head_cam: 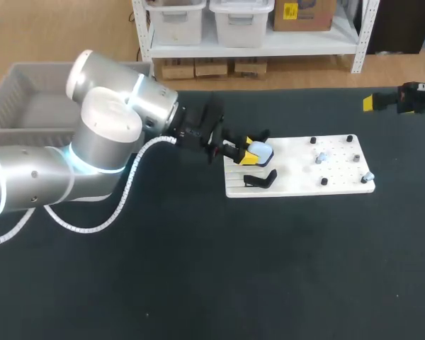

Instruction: Pick up each earbud case from the left stands, insert the matching earbuds, close the lid, and place the case in the box.

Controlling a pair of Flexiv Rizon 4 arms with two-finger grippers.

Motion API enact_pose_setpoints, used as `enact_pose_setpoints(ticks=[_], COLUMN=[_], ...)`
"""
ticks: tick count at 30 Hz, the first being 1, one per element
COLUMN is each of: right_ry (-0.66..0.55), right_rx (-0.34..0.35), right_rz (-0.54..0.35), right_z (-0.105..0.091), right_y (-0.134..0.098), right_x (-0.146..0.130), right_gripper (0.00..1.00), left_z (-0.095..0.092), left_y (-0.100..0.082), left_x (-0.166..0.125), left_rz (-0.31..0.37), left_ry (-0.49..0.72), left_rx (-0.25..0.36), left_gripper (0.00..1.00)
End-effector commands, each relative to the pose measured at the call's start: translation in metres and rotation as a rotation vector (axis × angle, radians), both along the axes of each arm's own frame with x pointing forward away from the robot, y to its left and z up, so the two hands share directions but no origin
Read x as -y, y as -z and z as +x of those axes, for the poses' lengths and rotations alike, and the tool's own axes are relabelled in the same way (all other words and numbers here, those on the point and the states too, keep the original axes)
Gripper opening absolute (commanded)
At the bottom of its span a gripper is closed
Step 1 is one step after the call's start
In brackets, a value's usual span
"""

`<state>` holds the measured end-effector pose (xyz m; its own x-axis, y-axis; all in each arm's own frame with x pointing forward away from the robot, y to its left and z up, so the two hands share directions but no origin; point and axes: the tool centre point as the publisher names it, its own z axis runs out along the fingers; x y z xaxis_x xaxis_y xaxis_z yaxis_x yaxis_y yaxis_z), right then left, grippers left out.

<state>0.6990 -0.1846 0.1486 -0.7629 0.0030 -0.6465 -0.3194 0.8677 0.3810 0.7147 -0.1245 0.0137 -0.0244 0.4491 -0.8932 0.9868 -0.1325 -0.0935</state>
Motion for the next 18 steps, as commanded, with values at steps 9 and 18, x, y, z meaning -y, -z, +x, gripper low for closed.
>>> enact_pose_setpoints(ticks=[9, 18], right_ry=[0.001, 0.001], right_rx=[-0.001, -0.001], right_rz=[-0.001, -0.001], right_z=[0.0, 0.0], right_y=[0.0, 0.0], right_x=[0.0, 0.0], right_gripper=[1.0, 1.0], left_z=[-0.003, -0.015], left_y=[-0.002, -0.046], left_x=[-0.002, -0.013], left_rz=[-0.006, -0.109], left_ry=[0.001, -0.047], left_rx=[0.02, 0.097], left_gripper=[0.0, 0.0])
